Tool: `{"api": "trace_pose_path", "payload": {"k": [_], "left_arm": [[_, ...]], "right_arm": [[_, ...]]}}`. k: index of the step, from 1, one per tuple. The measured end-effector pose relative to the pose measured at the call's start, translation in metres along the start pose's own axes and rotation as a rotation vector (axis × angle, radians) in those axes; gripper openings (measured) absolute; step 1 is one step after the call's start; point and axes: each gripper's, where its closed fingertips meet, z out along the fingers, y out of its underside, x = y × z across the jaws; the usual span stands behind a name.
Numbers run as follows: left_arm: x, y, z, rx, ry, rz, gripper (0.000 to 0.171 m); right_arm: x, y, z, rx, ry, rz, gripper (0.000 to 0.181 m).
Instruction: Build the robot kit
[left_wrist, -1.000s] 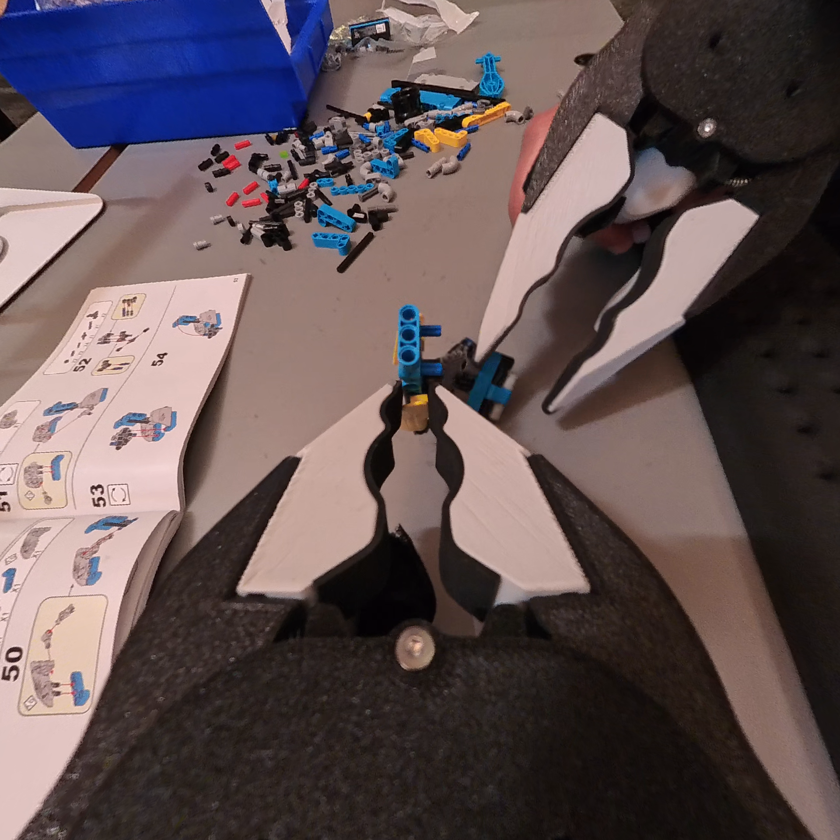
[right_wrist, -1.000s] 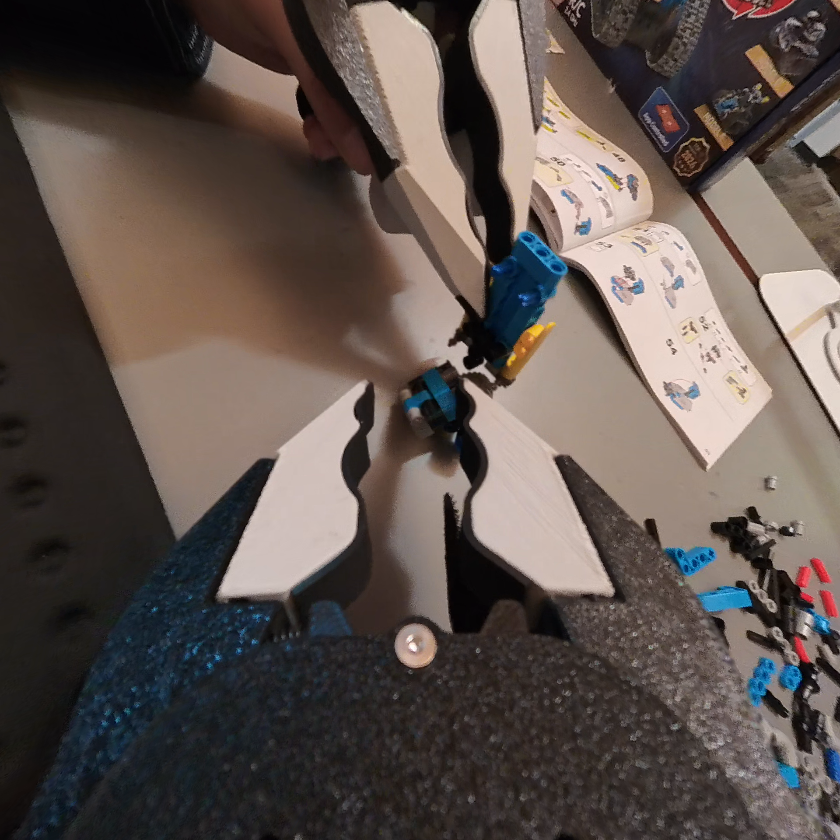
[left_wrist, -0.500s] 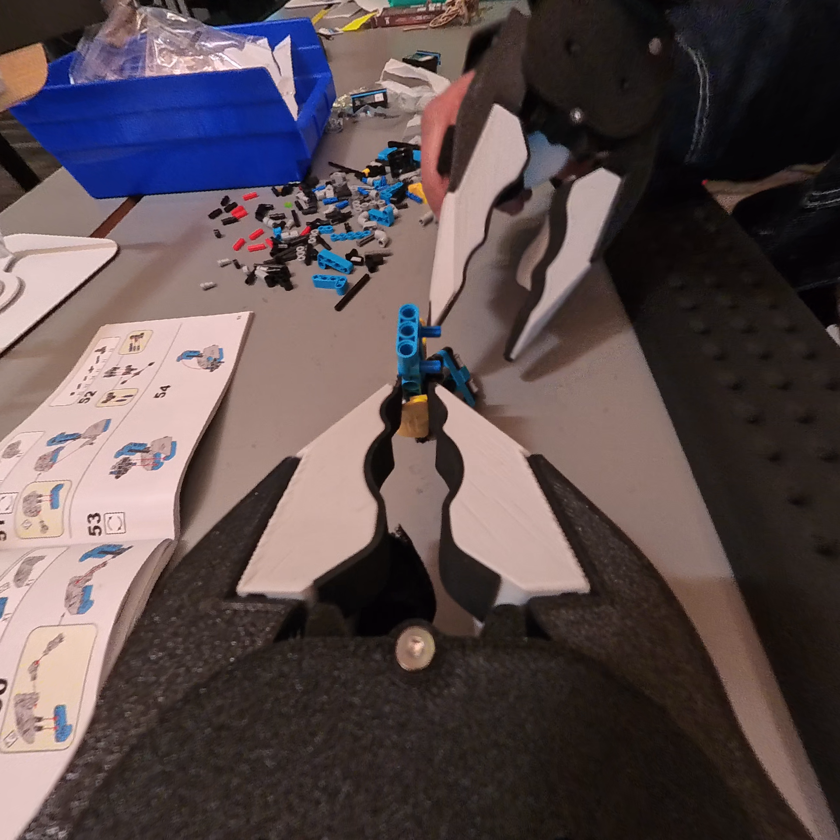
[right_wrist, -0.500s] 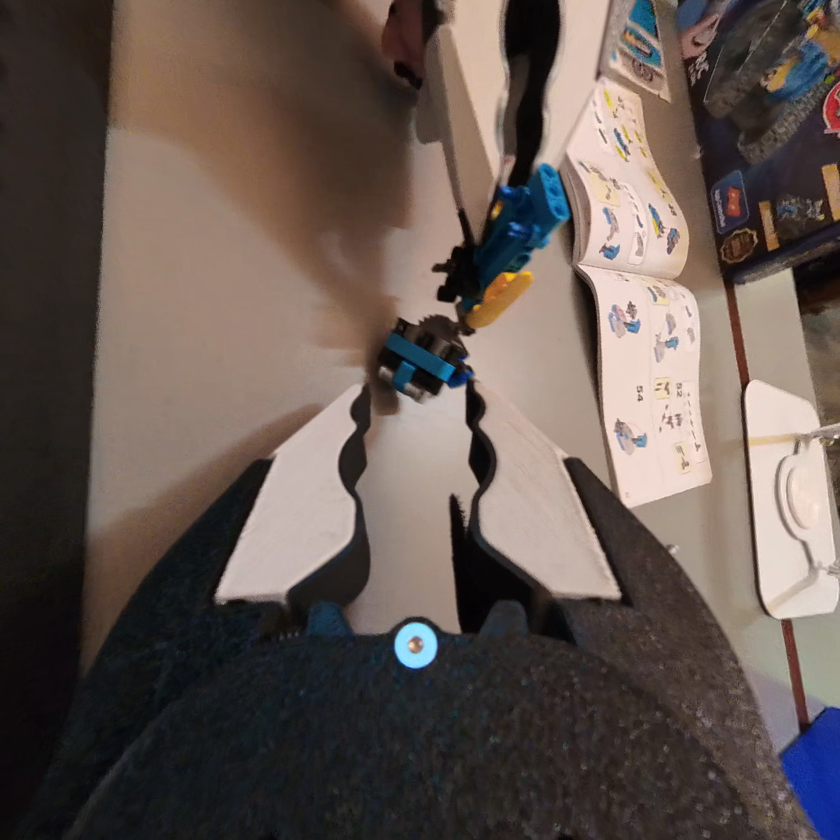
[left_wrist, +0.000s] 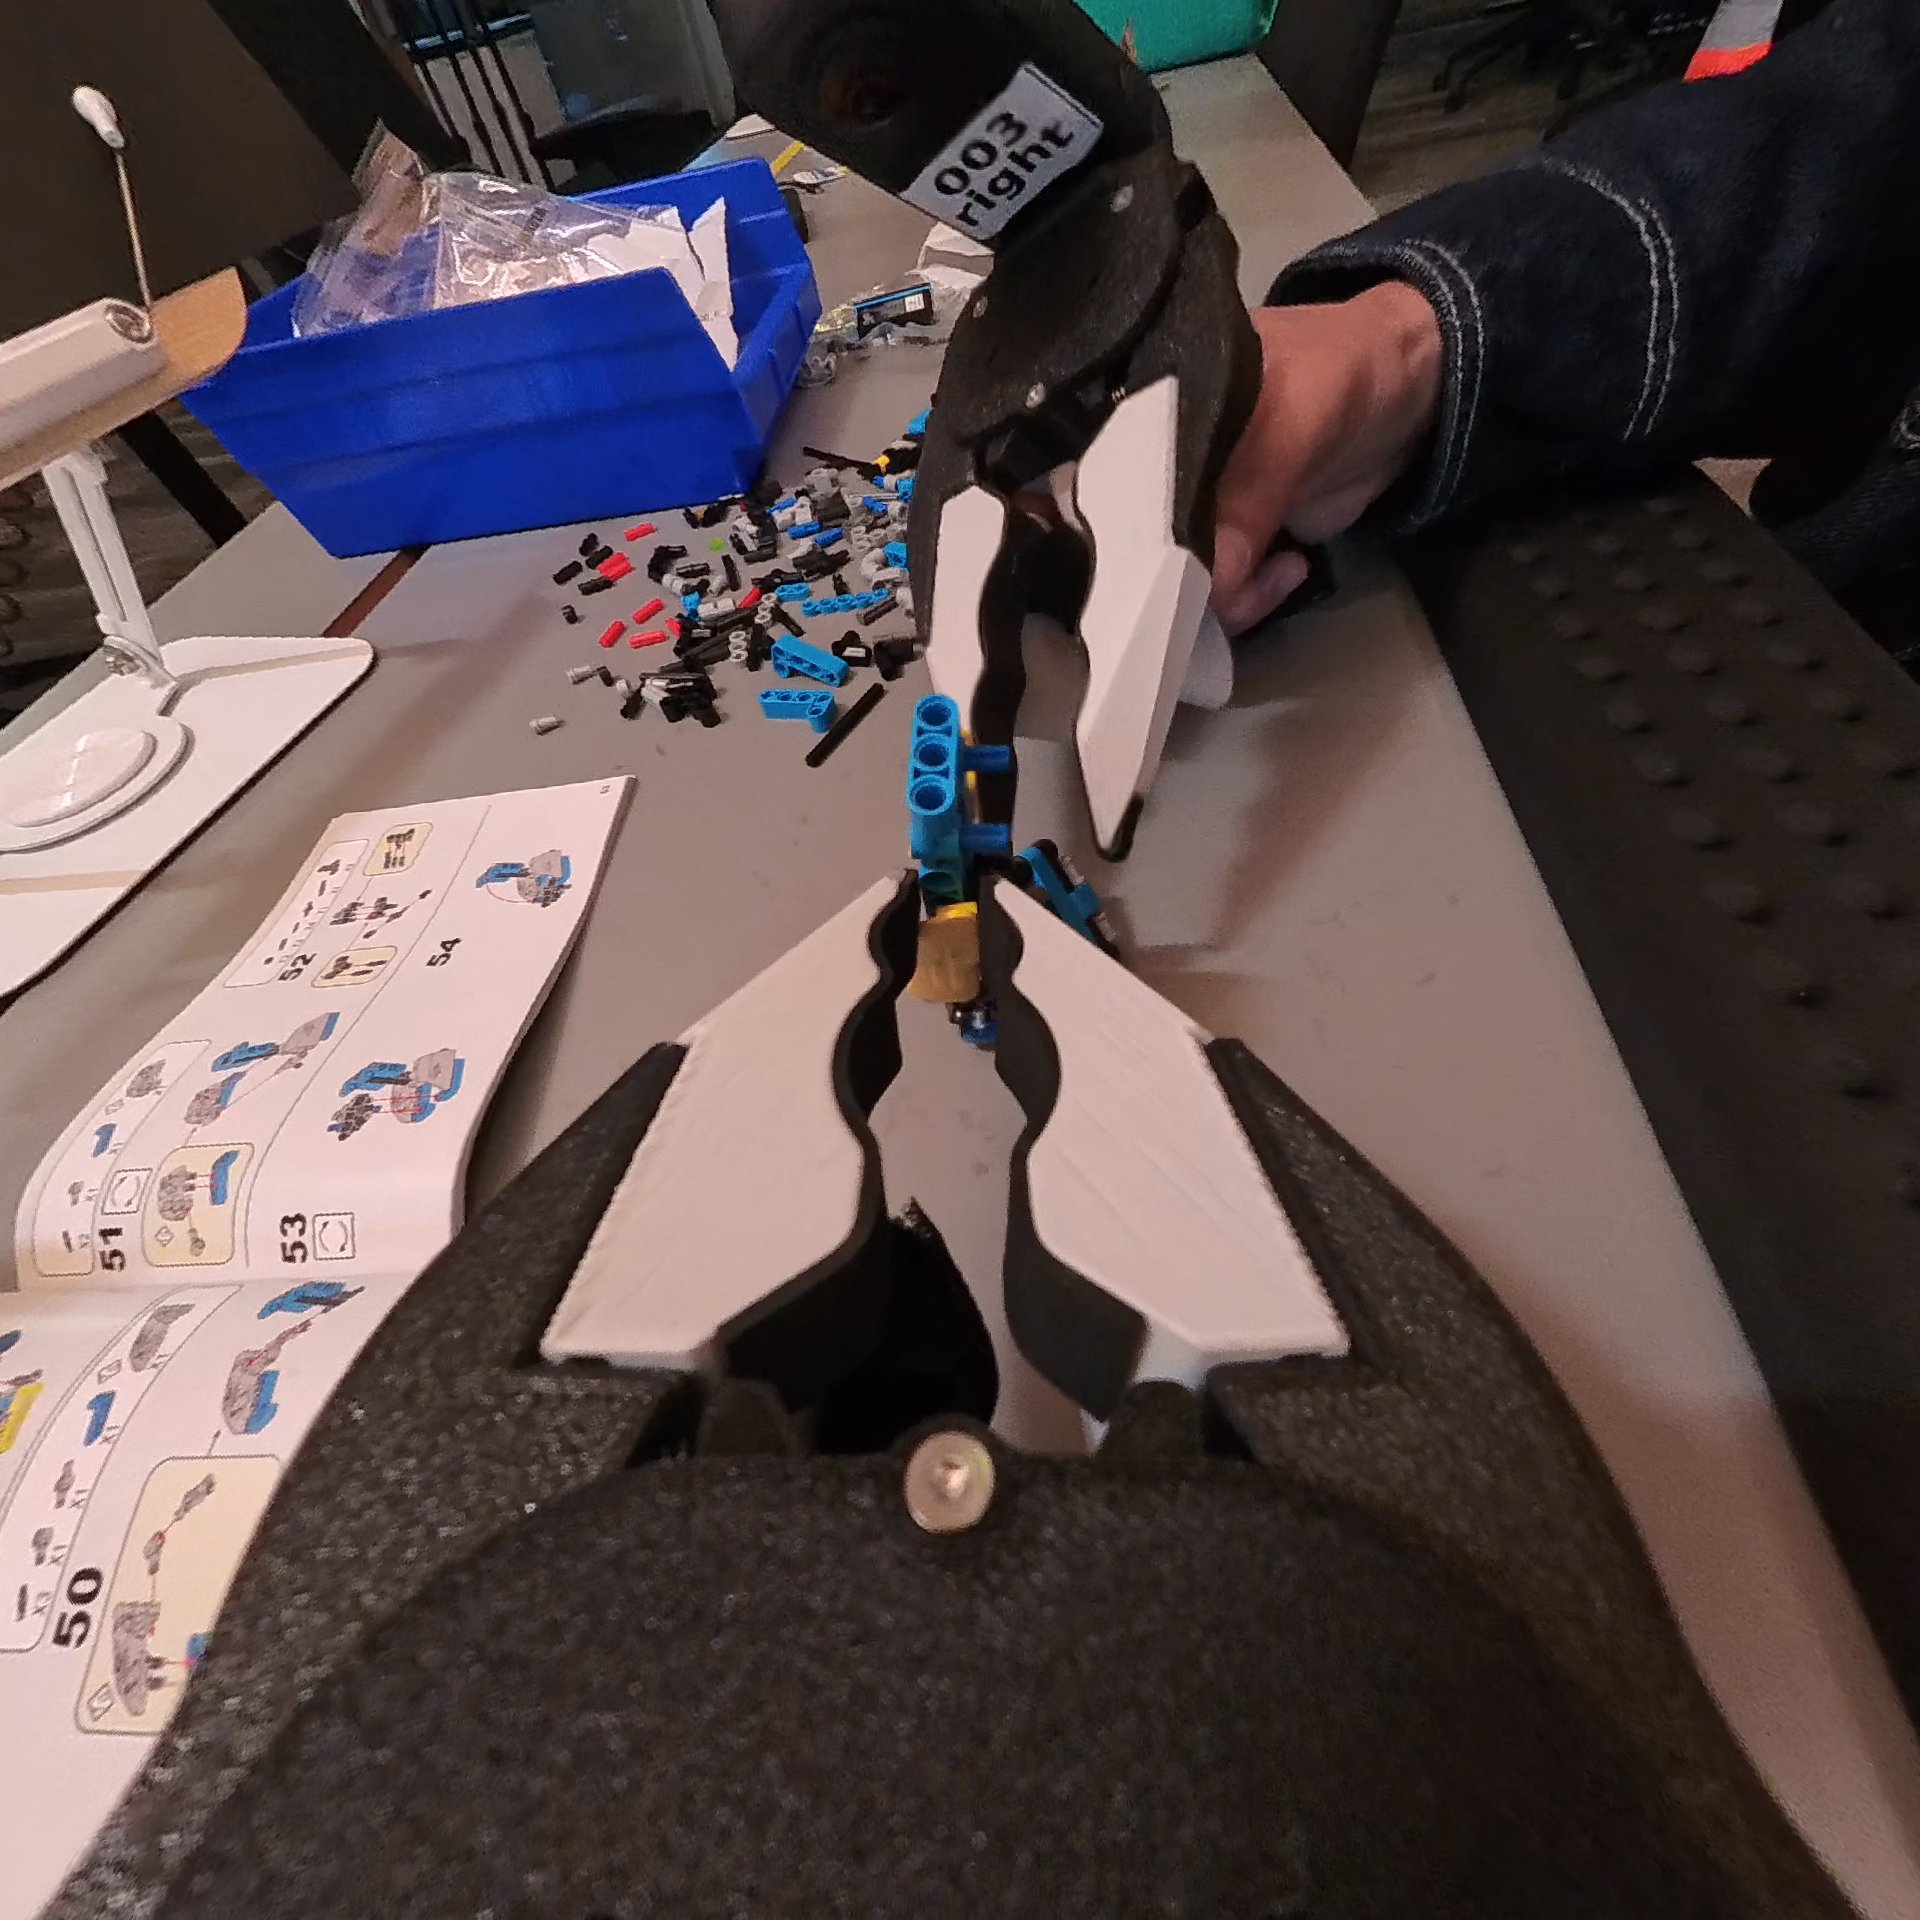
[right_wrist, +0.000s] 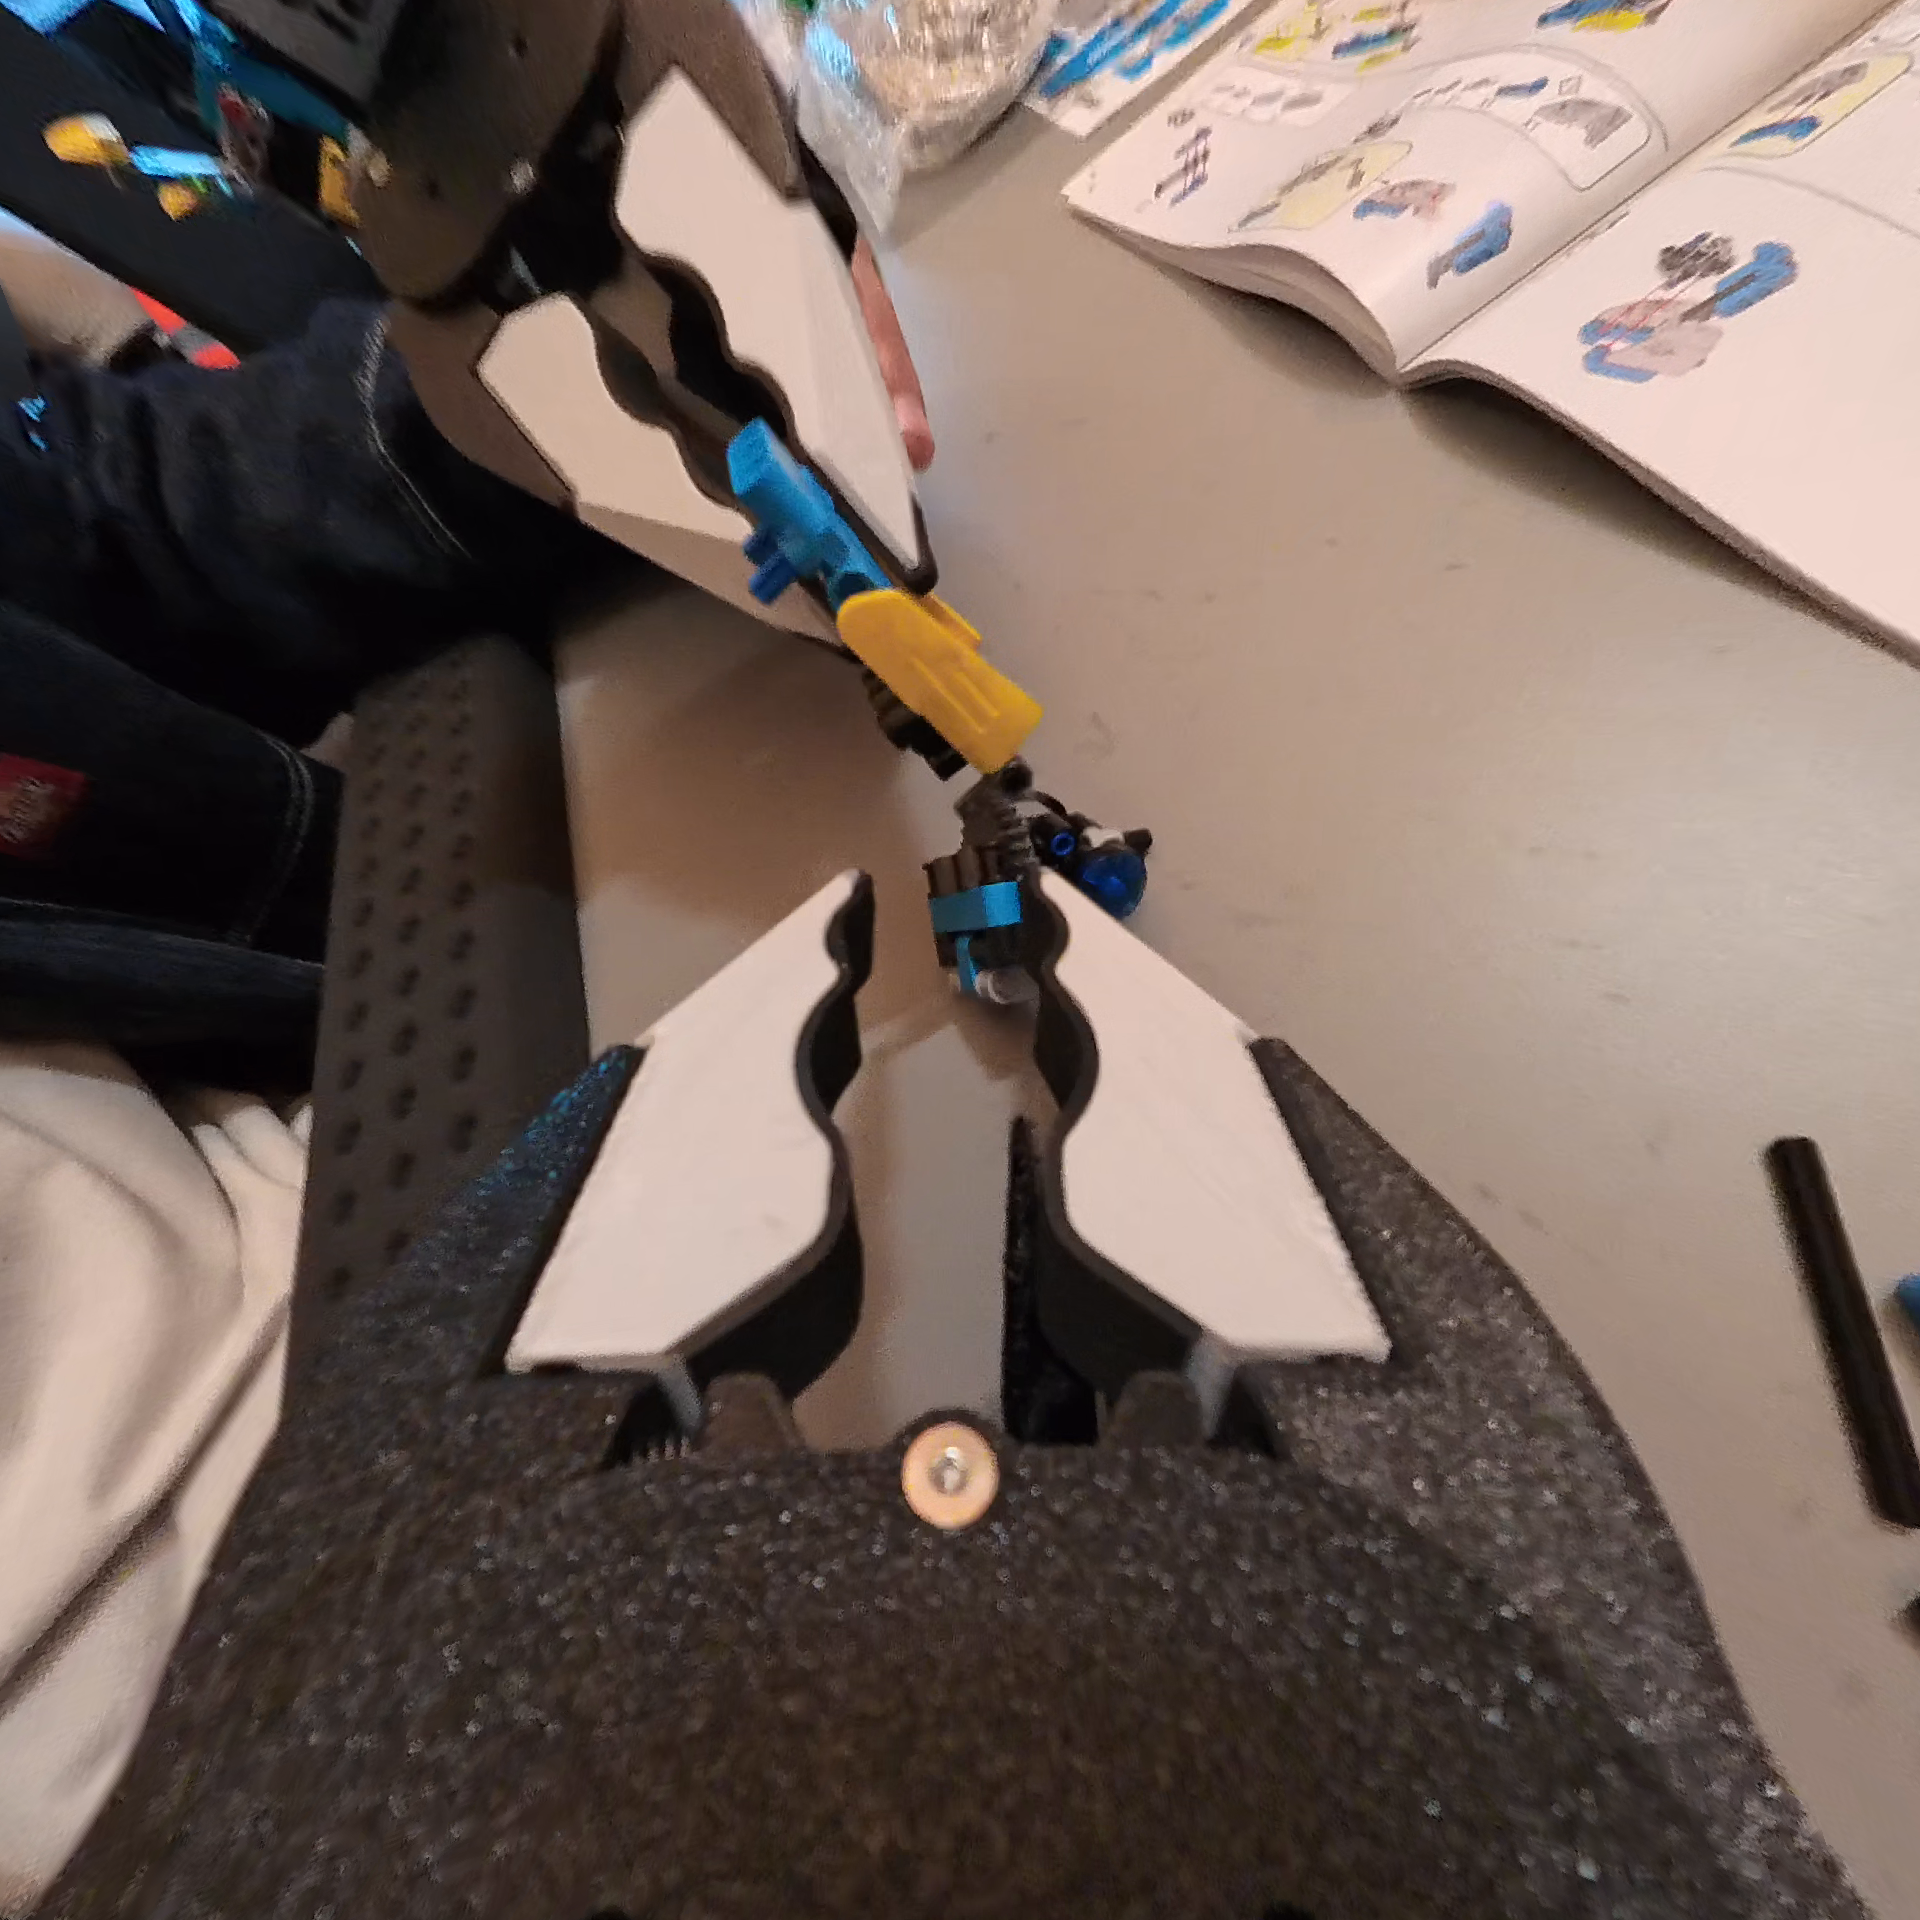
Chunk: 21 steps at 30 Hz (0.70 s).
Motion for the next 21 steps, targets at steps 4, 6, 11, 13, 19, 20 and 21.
{"api": "trace_pose_path", "payload": {"k": [4, 6, 11, 13, 19, 20, 21], "left_arm": [[-0.002, 0.002, 0.001, -0.010, -0.014, 0.010, 0.011], [-0.002, 0.002, 0.002, -0.008, -0.016, 0.005, 0.011], [-0.003, 0.003, 0.004, -0.014, -0.033, 0.024, 0.011], [-0.006, 0.004, 0.004, -0.019, -0.058, 0.038, 0.011], [-0.005, 0.007, 0.007, -0.027, -0.067, 0.084, 0.011], [-0.005, 0.008, 0.006, -0.031, -0.069, 0.093, 0.011], [-0.005, 0.008, 0.006, -0.034, -0.070, 0.102, 0.011]], "right_arm": [[0.003, 0.003, 0.008, -0.023, 0.020, 0.003, 0.010], [0.003, 0.003, 0.009, -0.014, -0.008, 0.048, 0.009], [0.009, 0.001, 0.011, 0.041, -0.089, 0.298, 0.009], [0.010, 0.002, 0.011, 0.044, -0.133, 0.375, 0.009], [0.013, 0.003, 0.010, 0.047, -0.129, 0.406, 0.009], [0.013, 0.003, 0.009, 0.047, -0.126, 0.399, 0.009], [0.013, 0.003, 0.010, 0.046, -0.122, 0.388, 0.009]]}}
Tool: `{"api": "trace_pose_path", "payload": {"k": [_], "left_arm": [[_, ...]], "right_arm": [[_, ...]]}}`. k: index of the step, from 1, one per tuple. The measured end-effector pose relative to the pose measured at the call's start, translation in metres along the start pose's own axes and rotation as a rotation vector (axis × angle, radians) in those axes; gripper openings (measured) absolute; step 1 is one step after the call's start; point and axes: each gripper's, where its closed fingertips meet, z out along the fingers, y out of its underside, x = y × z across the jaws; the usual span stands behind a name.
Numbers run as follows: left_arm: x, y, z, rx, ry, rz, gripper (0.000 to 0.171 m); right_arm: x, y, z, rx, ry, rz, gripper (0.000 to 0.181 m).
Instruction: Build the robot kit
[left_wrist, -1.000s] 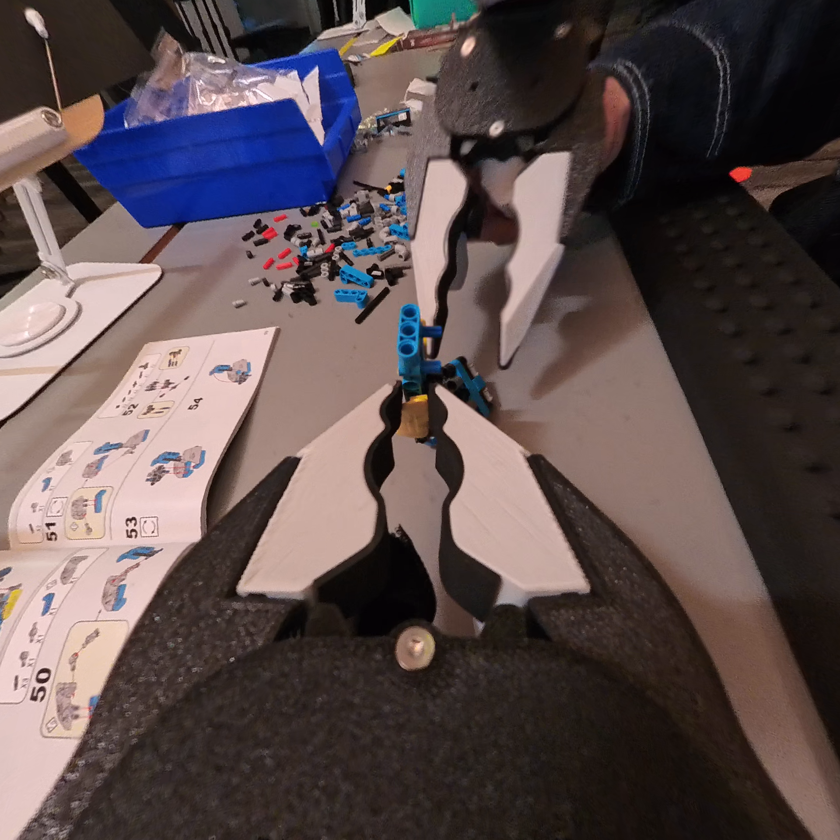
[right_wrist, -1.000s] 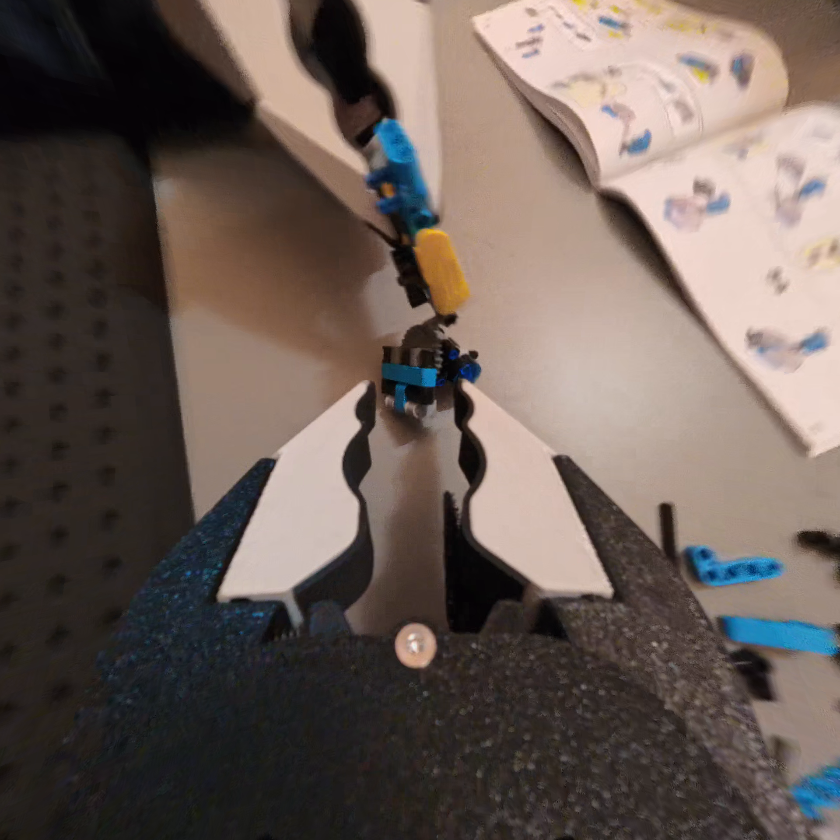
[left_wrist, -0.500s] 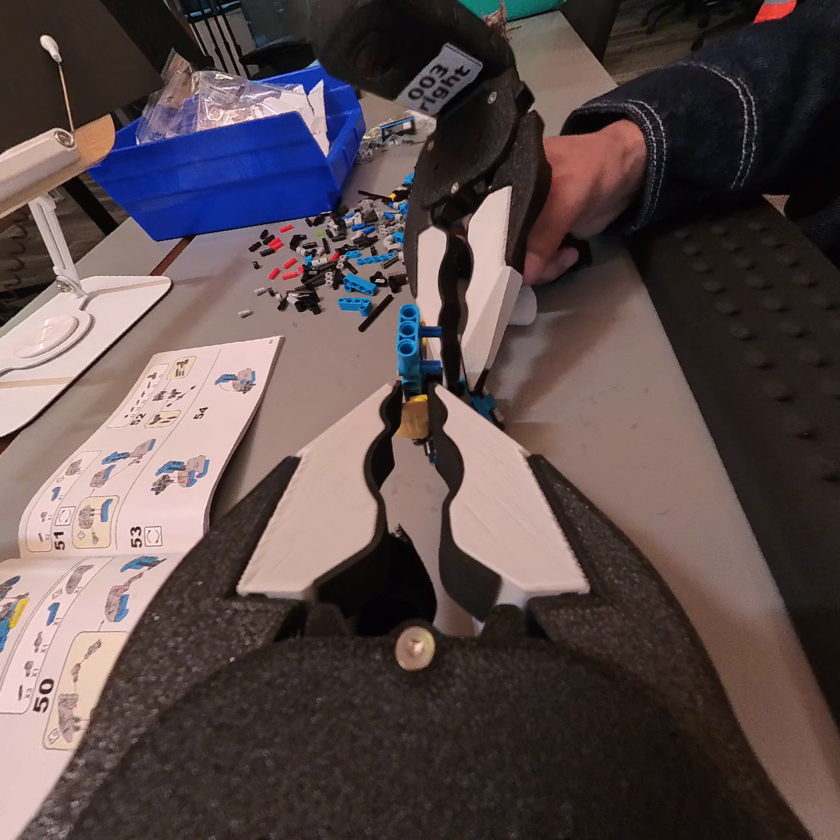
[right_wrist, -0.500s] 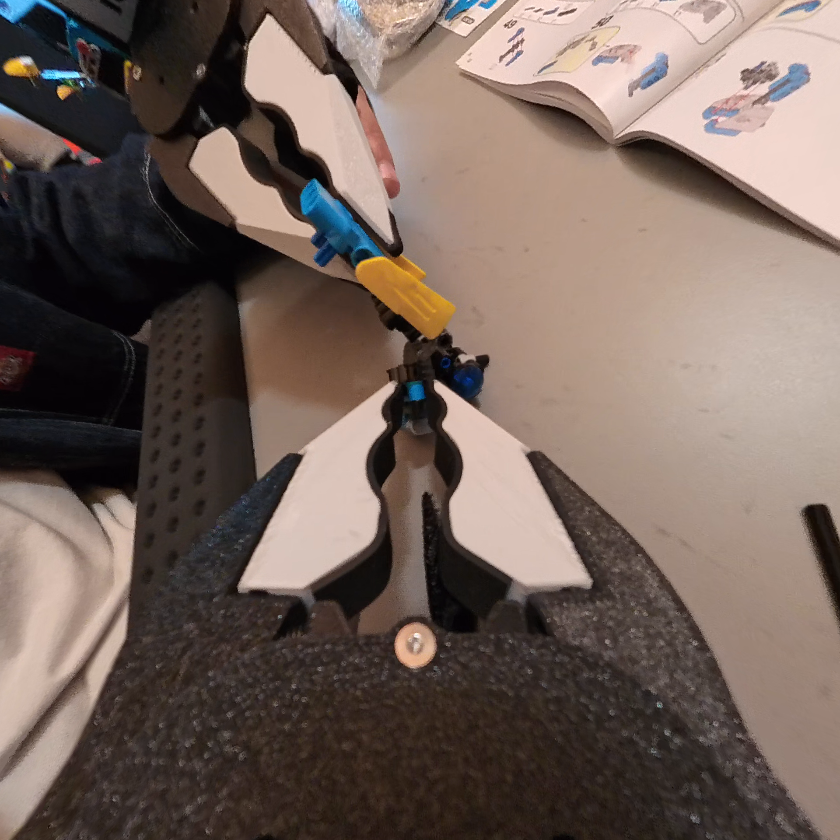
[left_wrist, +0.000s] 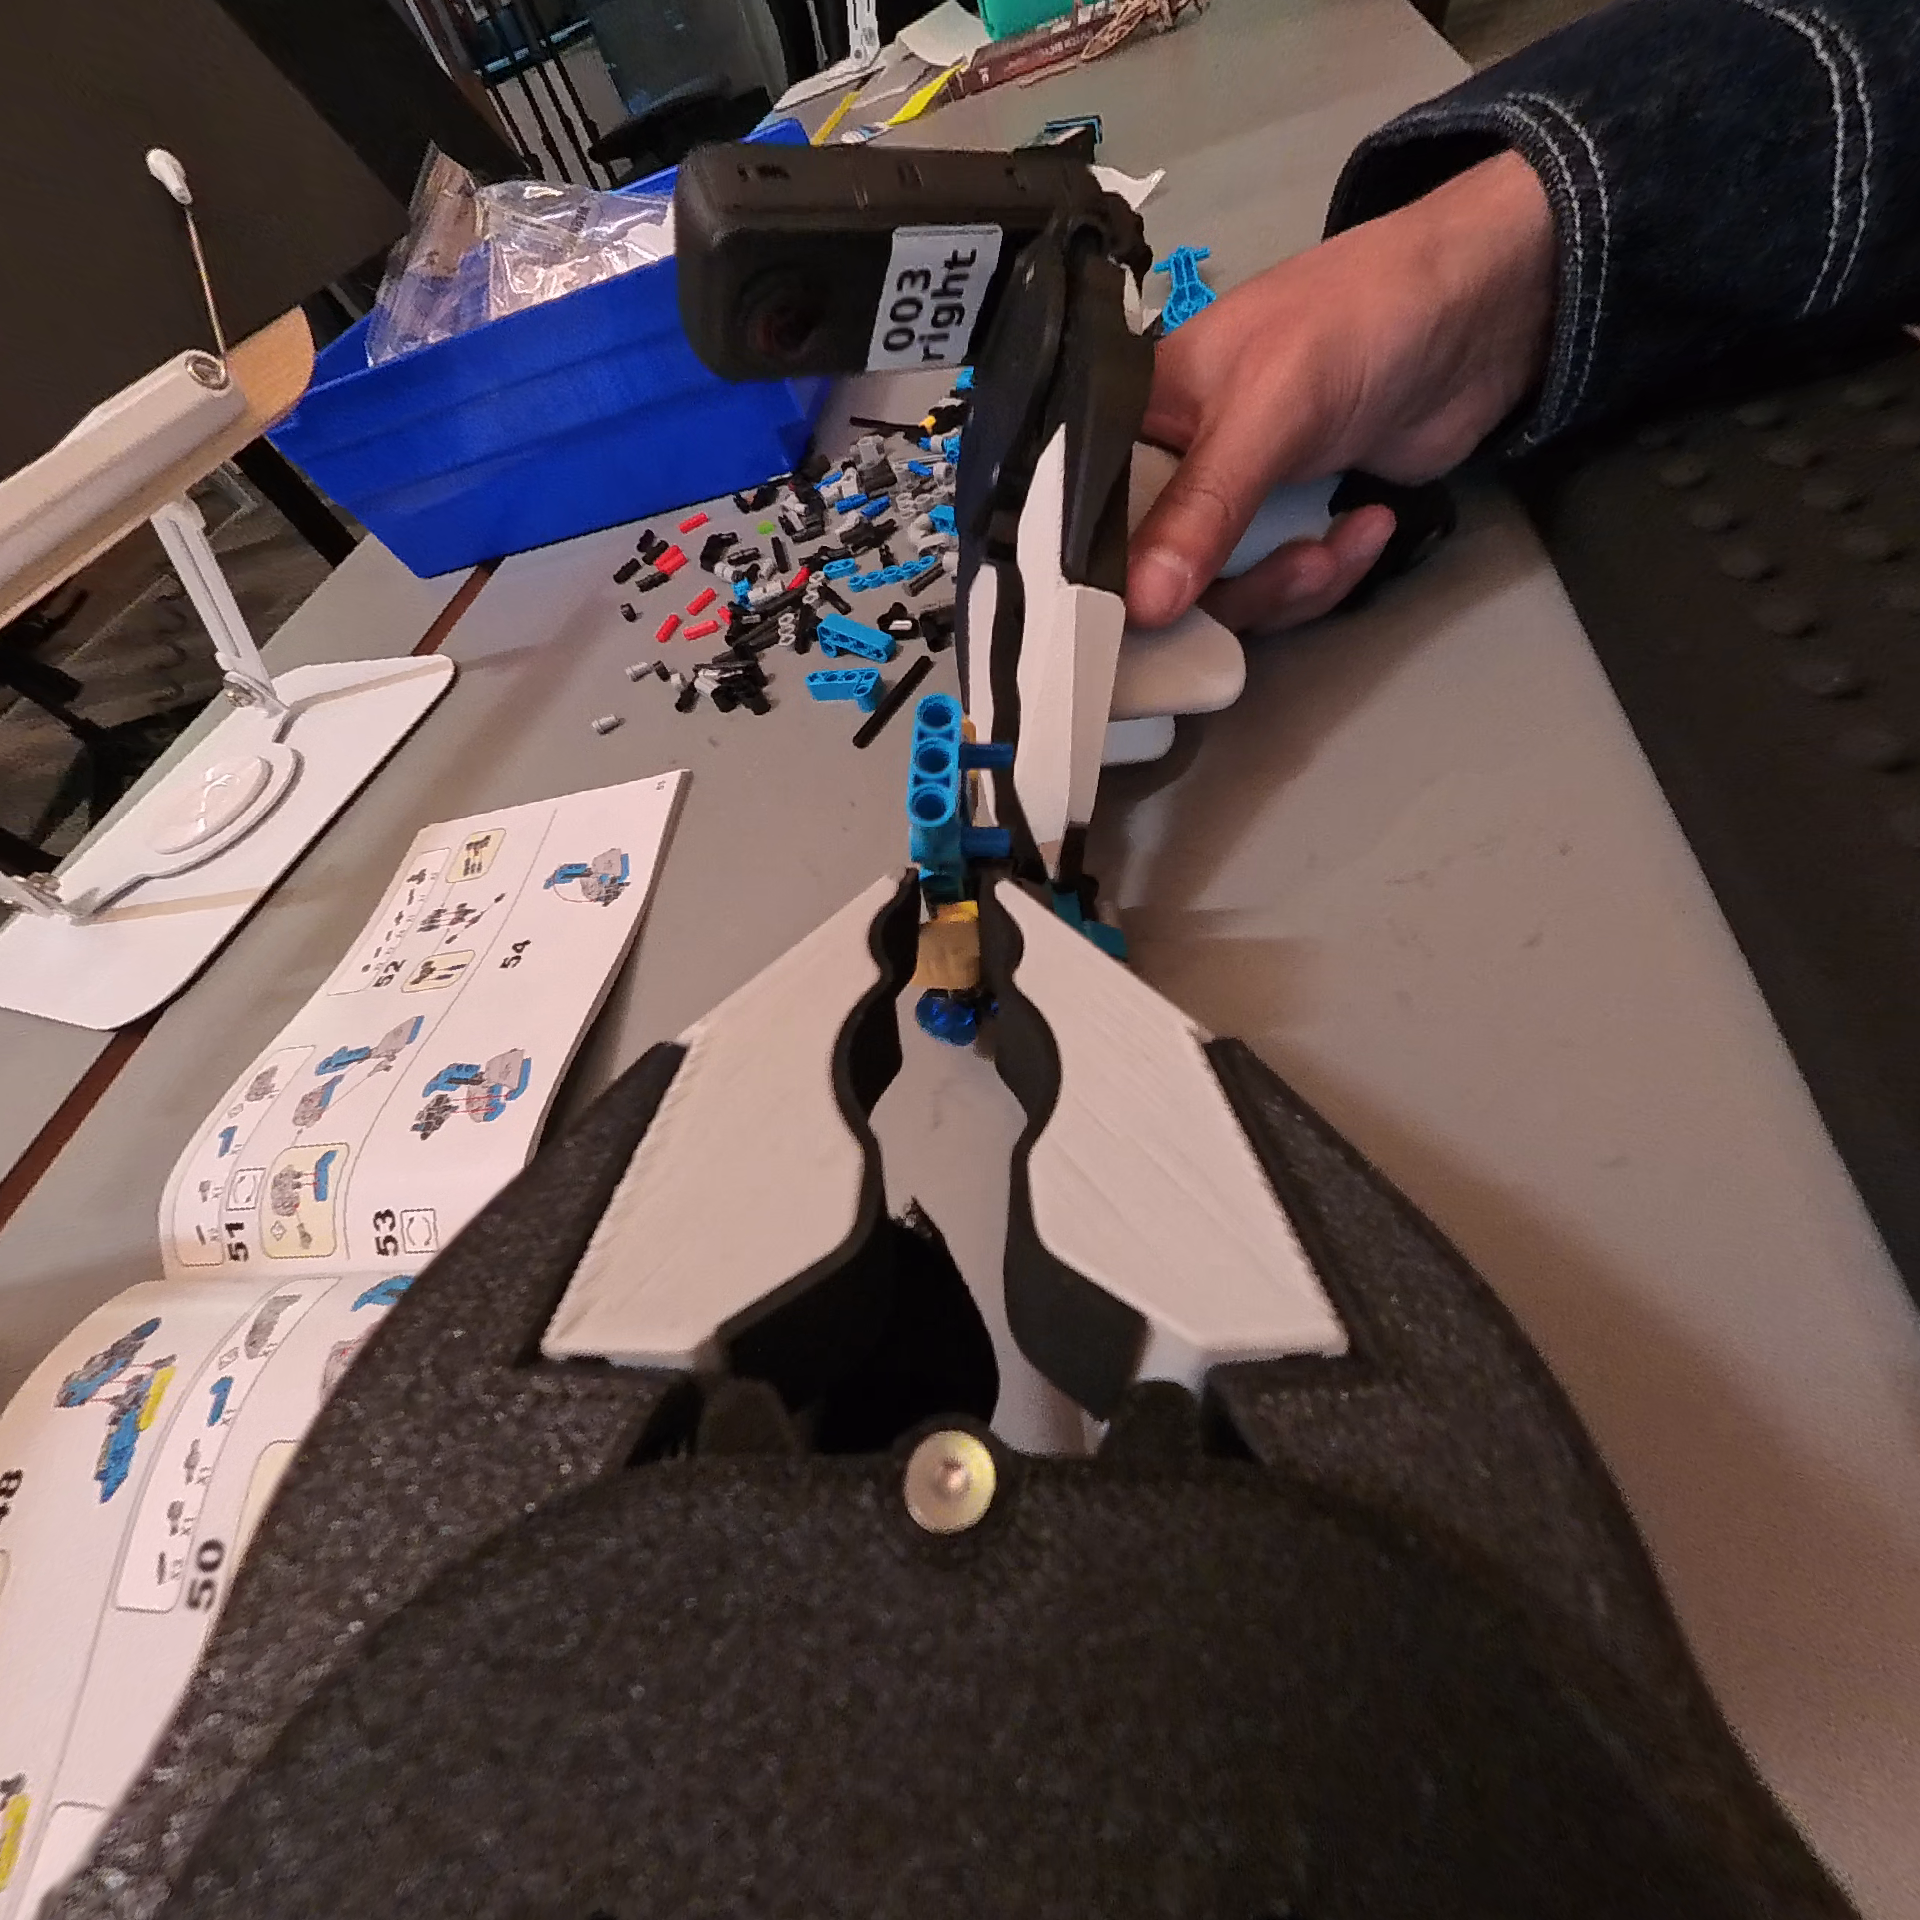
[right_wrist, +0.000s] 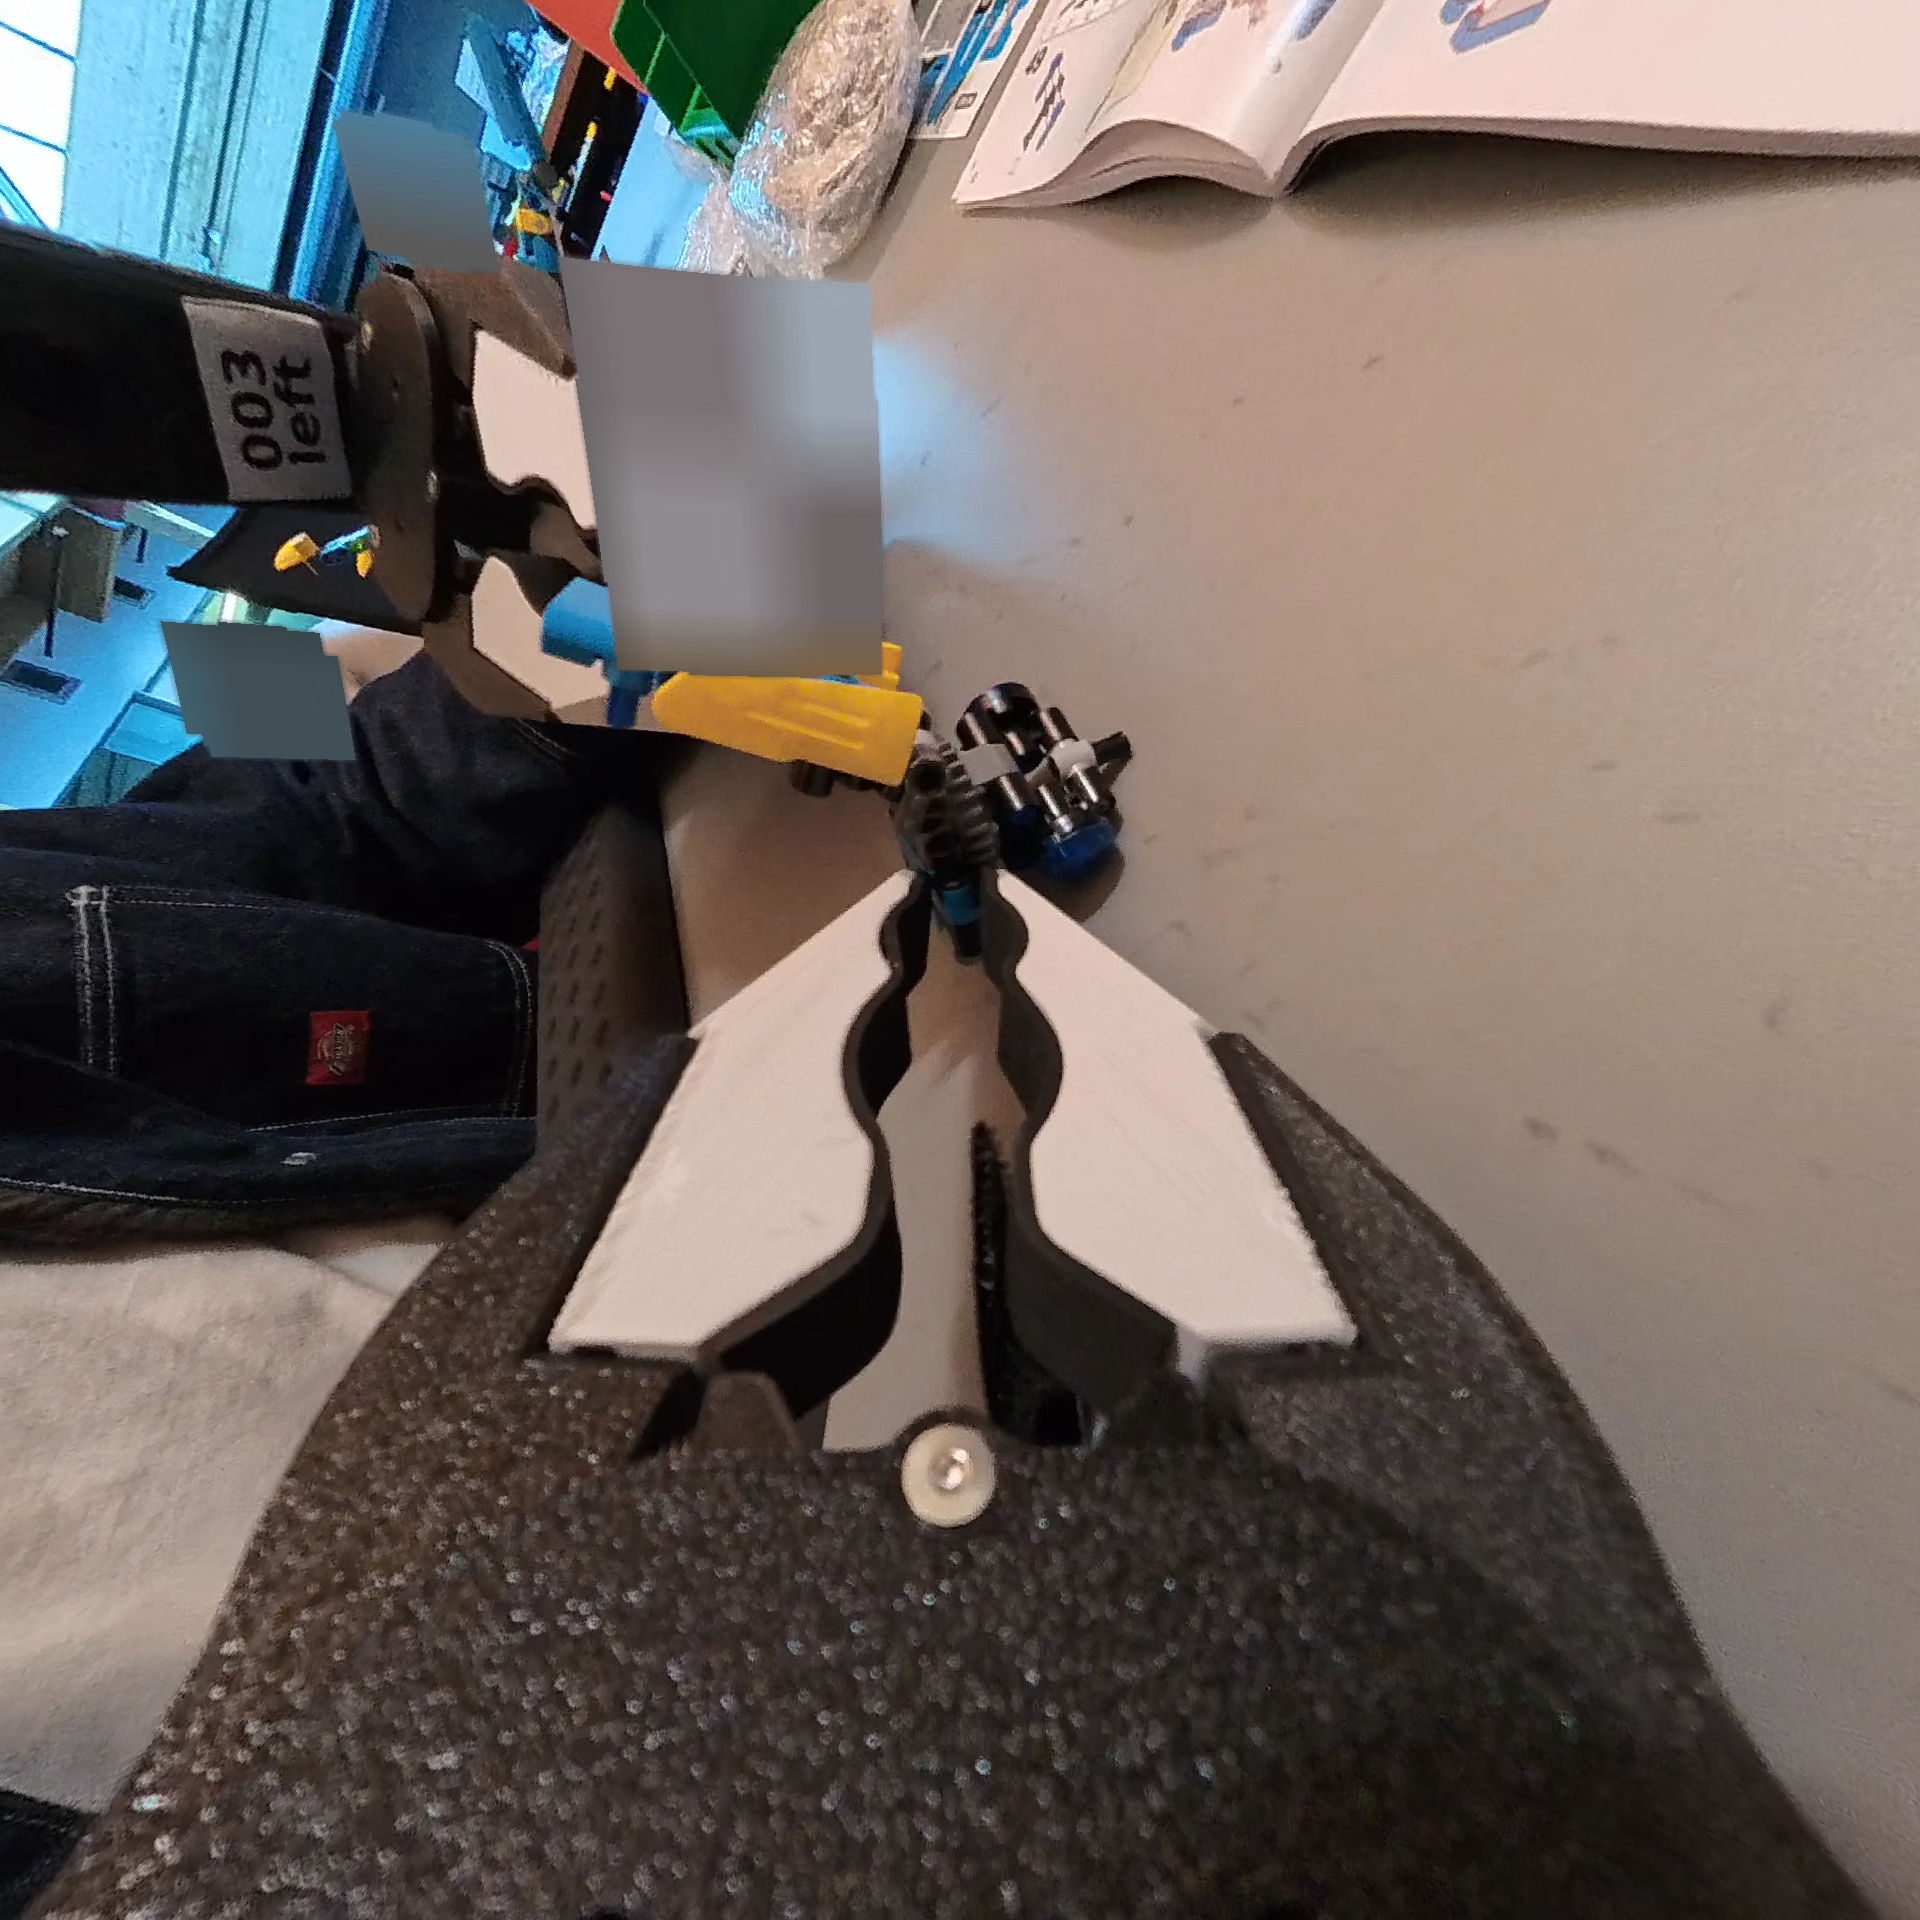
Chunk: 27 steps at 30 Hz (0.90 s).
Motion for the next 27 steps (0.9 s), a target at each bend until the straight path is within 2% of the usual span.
{"api": "trace_pose_path", "payload": {"k": [6, 11, 17, 19, 22, 24, 27], "left_arm": [[0.002, 0.002, 0.001, -0.057, -0.031, 0.127, 0.011], [0.005, 0.002, 0.004, -0.126, -0.084, 0.258, 0.011], [0.007, 0.001, 0.006, -0.168, -0.100, 0.286, 0.011], [0.007, 0.001, 0.007, -0.175, -0.101, 0.302, 0.011], [0.007, 0.000, 0.007, -0.187, -0.099, 0.308, 0.010], [0.007, 0.000, 0.008, -0.193, -0.099, 0.310, 0.011], [0.008, 0.000, 0.009, -0.206, -0.103, 0.324, 0.011]], "right_arm": [[0.002, 0.000, -0.002, -0.013, 0.035, -0.073, 0.008], [0.004, 0.000, -0.002, -0.040, 0.128, -0.279, 0.009], [0.005, 0.002, -0.003, -0.074, 0.191, -0.463, 0.011], [0.002, 0.005, -0.003, -0.099, 0.180, -0.547, 0.023], [0.002, 0.000, -0.013, -0.094, 0.282, -0.799, 0.047], [0.001, -0.009, -0.023, -0.062, 0.395, -1.012, 0.073], [0.001, -0.017, -0.026, -0.053, 0.544, -1.327, 0.074]]}}
